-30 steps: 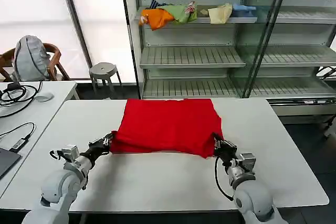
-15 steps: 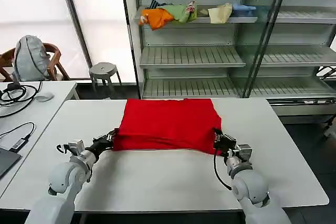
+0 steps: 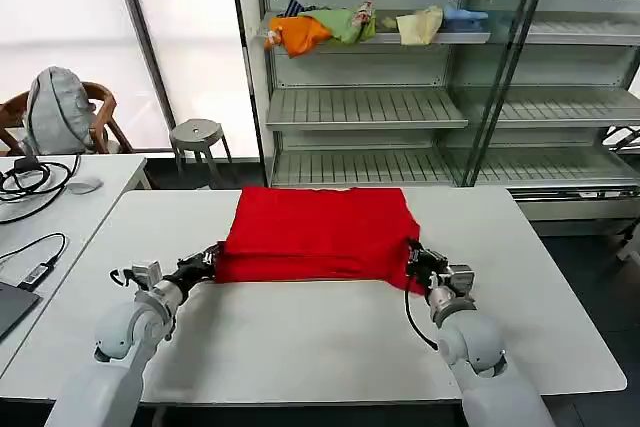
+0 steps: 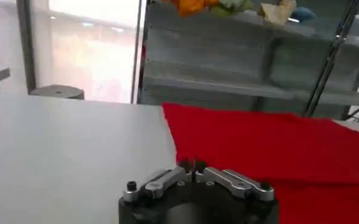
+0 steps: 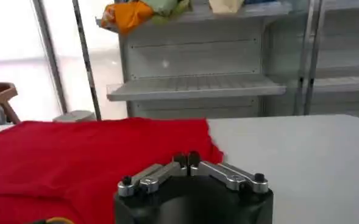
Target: Fold and organize the clothes.
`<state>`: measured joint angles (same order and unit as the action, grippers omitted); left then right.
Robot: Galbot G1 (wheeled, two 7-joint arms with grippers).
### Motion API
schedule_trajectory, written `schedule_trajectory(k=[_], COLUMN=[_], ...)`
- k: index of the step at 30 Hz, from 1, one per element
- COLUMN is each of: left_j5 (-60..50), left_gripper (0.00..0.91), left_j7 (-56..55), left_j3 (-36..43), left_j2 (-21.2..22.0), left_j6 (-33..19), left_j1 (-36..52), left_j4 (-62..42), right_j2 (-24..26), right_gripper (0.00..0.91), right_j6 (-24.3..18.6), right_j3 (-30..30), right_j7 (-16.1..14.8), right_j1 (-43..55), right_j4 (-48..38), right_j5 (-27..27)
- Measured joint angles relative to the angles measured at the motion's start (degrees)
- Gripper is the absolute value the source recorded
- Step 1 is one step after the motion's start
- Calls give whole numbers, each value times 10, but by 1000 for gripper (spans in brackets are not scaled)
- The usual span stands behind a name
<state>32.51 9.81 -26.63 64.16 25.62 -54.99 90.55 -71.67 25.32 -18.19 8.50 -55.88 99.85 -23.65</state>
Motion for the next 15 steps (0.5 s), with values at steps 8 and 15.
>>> schedule_trajectory(k=[8,15], left_j5=[-4,0], left_gripper=[907,907], left_j7=[-4,-5], left_j3=[-4,-15], left_j2=[-3,-17], left_j6=[-6,-9], left_j1=[14,9], left_j4=[-13,-8], right_j2=[-6,4], right_gripper=[907,907], right_j6=[-1,5], right_j3=[-1,-11], right_j7=[9,16], right_j1=[29,25], right_j4=[-26,-18], right_j5=[3,5])
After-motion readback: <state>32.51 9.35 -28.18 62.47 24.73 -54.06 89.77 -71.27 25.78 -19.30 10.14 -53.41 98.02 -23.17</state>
